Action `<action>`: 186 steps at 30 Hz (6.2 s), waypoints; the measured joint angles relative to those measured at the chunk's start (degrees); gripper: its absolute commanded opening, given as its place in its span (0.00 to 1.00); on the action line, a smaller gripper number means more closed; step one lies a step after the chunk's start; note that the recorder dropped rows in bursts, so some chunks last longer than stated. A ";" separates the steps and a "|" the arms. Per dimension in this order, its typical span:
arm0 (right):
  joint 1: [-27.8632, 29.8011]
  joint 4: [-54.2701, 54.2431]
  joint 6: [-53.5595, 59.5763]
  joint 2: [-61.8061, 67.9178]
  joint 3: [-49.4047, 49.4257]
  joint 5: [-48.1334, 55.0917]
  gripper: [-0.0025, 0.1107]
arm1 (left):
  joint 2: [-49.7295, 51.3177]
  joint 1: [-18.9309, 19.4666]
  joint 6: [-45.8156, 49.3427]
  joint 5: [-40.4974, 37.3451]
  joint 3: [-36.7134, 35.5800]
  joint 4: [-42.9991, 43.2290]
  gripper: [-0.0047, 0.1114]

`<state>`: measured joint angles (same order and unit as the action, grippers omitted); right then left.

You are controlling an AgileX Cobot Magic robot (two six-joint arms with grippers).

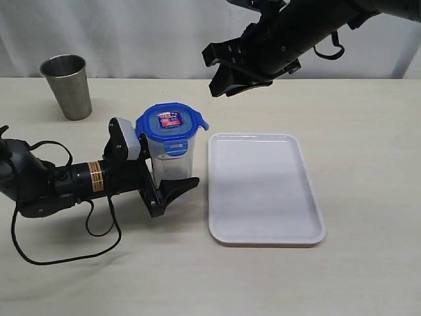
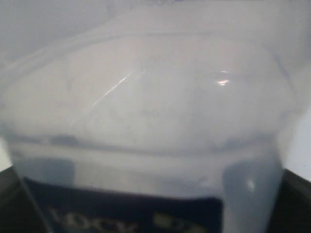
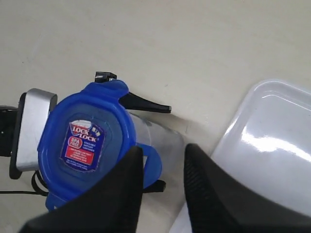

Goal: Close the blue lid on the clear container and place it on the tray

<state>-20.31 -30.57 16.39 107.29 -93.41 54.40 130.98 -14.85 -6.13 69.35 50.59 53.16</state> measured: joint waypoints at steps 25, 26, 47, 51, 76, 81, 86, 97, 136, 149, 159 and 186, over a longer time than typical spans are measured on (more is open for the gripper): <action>0.00 -10.85 7.47 0.00 0.00 2.73 0.28 | 0.00 0.11 -6.61 -0.90 0.00 -5.11 0.04; 0.00 -11.90 8.63 0.00 0.00 2.73 0.28 | 0.00 0.11 -6.71 -0.90 0.00 -5.11 0.04; 0.13 -17.76 12.64 8.36 0.00 2.02 0.28 | 0.00 0.22 -7.50 -0.44 0.00 -1.86 0.04; 0.13 -17.76 12.99 8.36 0.00 2.25 0.30 | 0.00 0.22 -7.50 -0.44 0.00 -1.86 0.04; -1.11 -20.79 12.20 11.04 -0.56 4.55 0.39 | 0.00 0.77 -7.50 -0.20 0.00 -0.81 0.04; -1.11 -20.93 11.95 11.14 -0.77 4.55 0.39 | 0.00 0.77 -7.50 -0.20 0.00 -0.81 0.04; -1.11 -18.44 11.31 11.25 -3.18 6.44 0.40 | 0.00 0.77 -7.39 -0.09 0.00 -0.81 0.04; -1.11 -15.32 12.54 7.16 -4.11 6.97 0.55 | 0.04 0.67 -7.05 0.01 0.00 -0.91 0.04; -23.05 36.90 36.24 -0.37 12.80 -21.73 0.31 | 0.04 0.77 -7.65 -0.66 0.00 -2.78 0.04; -25.09 39.73 35.06 3.58 12.04 -31.50 0.31 | 0.04 0.86 -7.80 -1.52 0.49 -3.76 0.04; -25.09 37.02 32.60 0.39 12.58 -28.60 0.46 | 0.04 0.75 -7.52 -1.08 0.49 -1.97 0.04; -24.87 35.62 30.43 -12.48 14.06 -18.08 0.42 | 0.04 0.17 -7.25 -0.25 0.49 -1.66 0.04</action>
<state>-45.18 5.04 46.82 94.81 -79.35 36.32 131.01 -14.68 -13.38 69.10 51.08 51.50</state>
